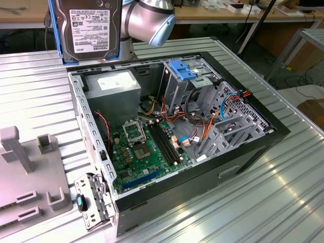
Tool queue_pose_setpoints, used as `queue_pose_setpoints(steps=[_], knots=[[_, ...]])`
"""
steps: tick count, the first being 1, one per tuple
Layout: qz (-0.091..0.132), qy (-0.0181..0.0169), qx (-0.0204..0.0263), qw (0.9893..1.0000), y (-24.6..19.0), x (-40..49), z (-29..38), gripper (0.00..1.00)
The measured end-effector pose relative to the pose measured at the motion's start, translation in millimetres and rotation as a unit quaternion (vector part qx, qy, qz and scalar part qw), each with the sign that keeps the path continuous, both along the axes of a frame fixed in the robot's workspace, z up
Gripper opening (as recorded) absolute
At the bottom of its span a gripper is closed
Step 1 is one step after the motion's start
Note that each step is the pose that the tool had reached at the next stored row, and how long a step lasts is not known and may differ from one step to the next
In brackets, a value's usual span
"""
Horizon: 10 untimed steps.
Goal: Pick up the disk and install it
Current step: 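Pick up the disk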
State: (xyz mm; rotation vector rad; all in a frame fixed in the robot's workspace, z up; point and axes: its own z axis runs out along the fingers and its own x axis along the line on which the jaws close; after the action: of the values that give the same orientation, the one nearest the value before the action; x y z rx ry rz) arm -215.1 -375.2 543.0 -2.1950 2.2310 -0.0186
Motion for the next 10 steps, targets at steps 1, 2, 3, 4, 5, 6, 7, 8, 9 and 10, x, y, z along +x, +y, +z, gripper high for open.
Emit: queue_pose_setpoints(steps=[1, 2, 3, 4, 5, 6, 7, 8, 9, 10], knots=[[0.0, 0.0, 0.0, 1.0, 0.0, 1.6, 0.0, 0.37], [0.0, 0.0, 0.0, 1.0, 0.0, 3.5, -0.1, 0.37], [0.0, 0.0, 0.0, 1.0, 0.0, 4.7, -0.2, 0.37], [0.0, 0.0, 0.0, 1.0, 0.0, 6.8, -0.3, 0.37], [0.0, 0.0, 0.0, 1.0, 0.0, 8.7, -0.3, 0.37], [0.0, 0.0, 0.0, 1.0, 0.0, 10.2, -0.4, 0.37], [0.0, 0.0, 0.0, 1.0, 0.0, 12.8, -0.5, 0.37], [0.0, 0.0, 0.0, 1.0, 0.0, 14.7, -0.6, 0.37], [0.0, 0.0, 0.0, 1.0, 0.0, 16.3, -0.7, 0.37], [0.0, 0.0, 0.0, 1.0, 0.0, 19.1, -0.7, 0.37]])
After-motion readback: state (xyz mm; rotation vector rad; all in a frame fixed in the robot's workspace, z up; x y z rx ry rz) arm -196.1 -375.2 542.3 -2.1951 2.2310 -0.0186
